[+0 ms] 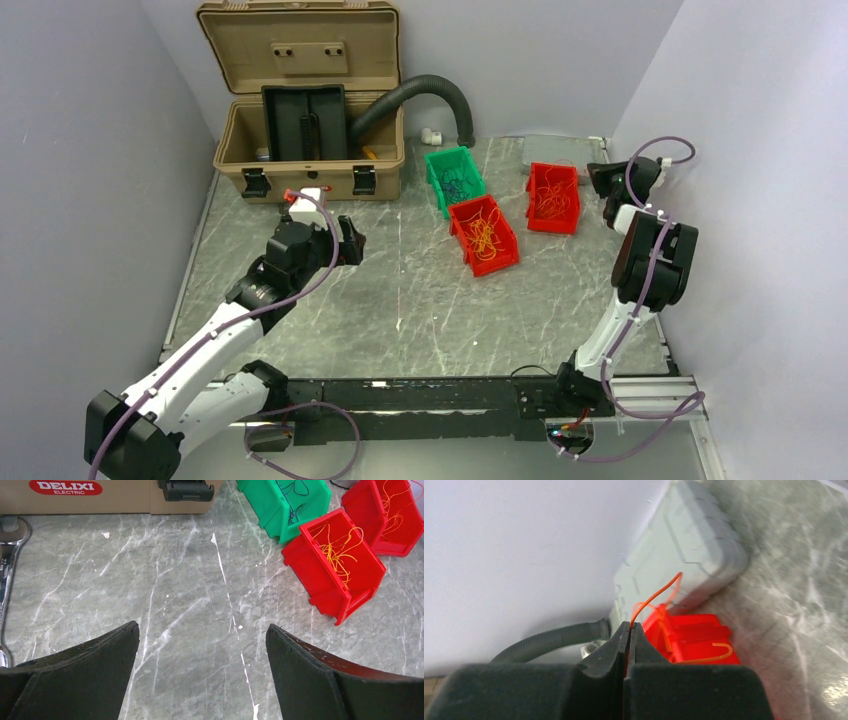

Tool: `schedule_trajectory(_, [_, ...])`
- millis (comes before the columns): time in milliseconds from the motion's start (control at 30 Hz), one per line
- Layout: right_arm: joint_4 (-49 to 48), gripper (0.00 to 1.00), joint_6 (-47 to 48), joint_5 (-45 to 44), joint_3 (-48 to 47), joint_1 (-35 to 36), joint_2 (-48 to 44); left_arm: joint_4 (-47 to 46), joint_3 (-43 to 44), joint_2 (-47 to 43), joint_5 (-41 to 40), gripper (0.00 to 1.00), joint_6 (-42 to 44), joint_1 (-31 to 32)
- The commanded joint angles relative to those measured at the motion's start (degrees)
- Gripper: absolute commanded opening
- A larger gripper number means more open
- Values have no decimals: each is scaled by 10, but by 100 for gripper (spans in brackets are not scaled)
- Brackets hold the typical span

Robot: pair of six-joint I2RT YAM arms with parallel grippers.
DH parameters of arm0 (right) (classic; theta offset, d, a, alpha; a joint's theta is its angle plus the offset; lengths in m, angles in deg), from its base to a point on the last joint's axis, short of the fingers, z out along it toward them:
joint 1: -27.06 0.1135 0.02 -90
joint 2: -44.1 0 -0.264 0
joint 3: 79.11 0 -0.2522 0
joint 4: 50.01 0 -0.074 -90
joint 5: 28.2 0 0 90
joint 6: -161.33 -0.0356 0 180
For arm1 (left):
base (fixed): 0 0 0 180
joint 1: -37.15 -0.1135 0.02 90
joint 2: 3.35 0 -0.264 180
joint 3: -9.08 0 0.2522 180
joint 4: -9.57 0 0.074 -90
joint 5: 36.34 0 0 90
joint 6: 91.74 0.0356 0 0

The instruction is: Untangle the cables

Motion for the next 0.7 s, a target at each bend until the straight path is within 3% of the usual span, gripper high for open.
schedule_trajectory(0, [5,0,67,-26,5,18,-75,-10,-3,-3,5,99,-5,-3])
schedule_trajectory(200, [57,0,121,-30,7,60,-100,-14,3,6,11,99,-5,-3])
schedule_trajectory(467, [56,0,105,-9,31,112,-64,-18,1,10,18,99,-7,-3])
schedule_trajectory(667, [21,0,69,-15,62,108,-21,-9,-1,7,12,99,-5,-3])
